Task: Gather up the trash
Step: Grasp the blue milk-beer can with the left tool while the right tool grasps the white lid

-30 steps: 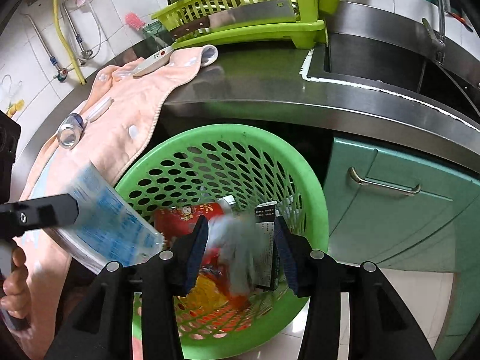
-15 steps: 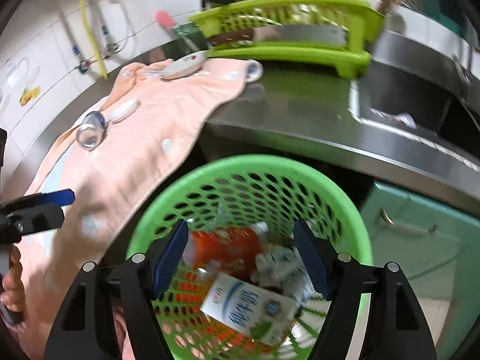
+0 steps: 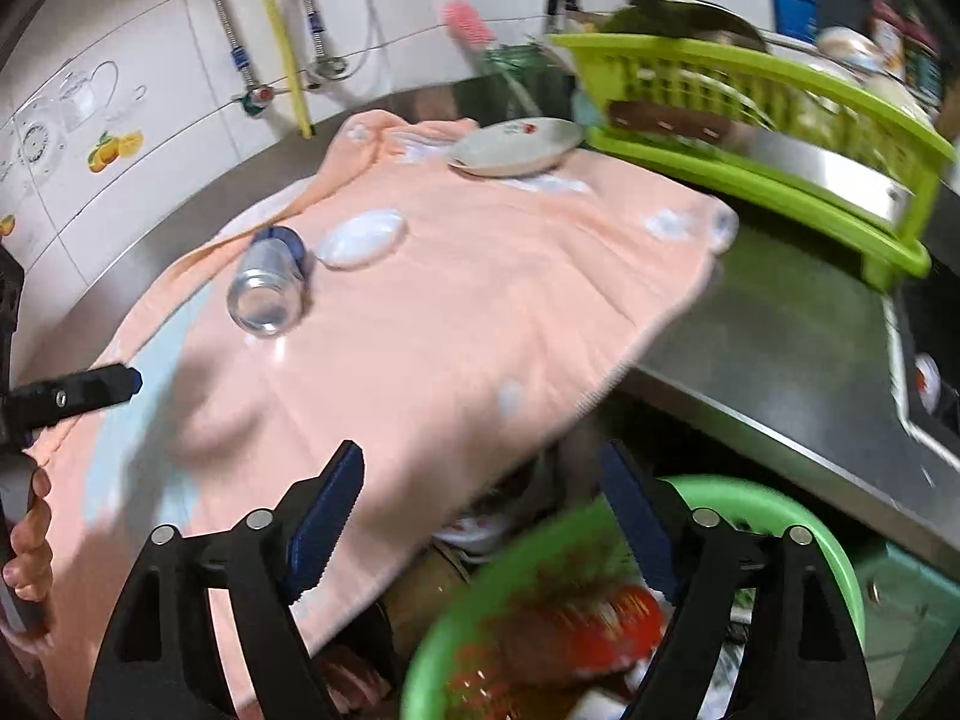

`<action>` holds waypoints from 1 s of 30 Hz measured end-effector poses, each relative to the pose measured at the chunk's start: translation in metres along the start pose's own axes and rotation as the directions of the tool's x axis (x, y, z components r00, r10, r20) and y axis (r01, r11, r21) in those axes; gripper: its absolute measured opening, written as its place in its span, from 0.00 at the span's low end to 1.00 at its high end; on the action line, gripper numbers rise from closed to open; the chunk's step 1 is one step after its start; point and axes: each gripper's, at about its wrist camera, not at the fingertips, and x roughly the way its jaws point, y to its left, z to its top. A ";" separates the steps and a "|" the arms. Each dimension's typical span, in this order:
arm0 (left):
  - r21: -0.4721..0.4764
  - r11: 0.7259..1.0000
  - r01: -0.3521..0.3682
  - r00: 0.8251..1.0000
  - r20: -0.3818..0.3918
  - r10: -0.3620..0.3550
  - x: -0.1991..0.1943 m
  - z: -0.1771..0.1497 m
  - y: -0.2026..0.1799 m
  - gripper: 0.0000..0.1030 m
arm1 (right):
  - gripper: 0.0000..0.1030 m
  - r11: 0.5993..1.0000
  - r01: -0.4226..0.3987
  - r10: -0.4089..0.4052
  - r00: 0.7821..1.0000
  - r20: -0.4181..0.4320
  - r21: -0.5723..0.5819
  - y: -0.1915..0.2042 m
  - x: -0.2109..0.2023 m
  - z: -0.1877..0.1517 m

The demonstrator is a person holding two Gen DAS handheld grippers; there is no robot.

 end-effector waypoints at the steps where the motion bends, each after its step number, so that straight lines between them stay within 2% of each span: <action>1: -0.020 1.000 -0.019 1.000 0.003 0.019 0.003 0.009 0.006 0.94 | 0.78 1.000 -0.005 0.005 1.000 -0.001 -0.008 0.004 0.005 0.005; 9: -0.172 0.982 -0.078 0.997 -0.029 0.074 0.046 0.072 0.034 0.95 | 0.79 0.997 -0.020 0.019 1.000 -0.013 -0.077 0.025 0.036 0.033; 14: -0.197 0.974 -0.111 0.993 -0.071 0.099 0.077 0.094 0.040 0.95 | 0.79 0.996 -0.022 0.020 1.000 -0.023 -0.089 0.024 0.053 0.044; 17: -0.212 0.969 -0.130 0.989 -0.094 0.112 0.092 0.100 0.043 0.95 | 0.79 0.996 -0.024 0.022 0.999 -0.028 -0.088 0.023 0.061 0.047; 22: -0.251 0.961 -0.119 0.989 -0.111 0.094 0.107 0.103 0.048 0.94 | 0.79 0.995 -0.022 0.019 0.999 -0.033 -0.092 0.022 0.071 0.053; 27: -0.245 0.961 -0.128 0.988 -0.119 0.101 0.115 0.105 0.048 0.93 | 0.79 0.995 -0.027 0.024 0.999 -0.036 -0.099 0.024 0.079 0.059; 30: -0.255 0.959 -0.125 0.987 -0.126 0.096 0.119 0.106 0.051 0.86 | 0.79 0.994 -0.035 0.031 0.999 -0.037 -0.104 0.029 0.083 0.063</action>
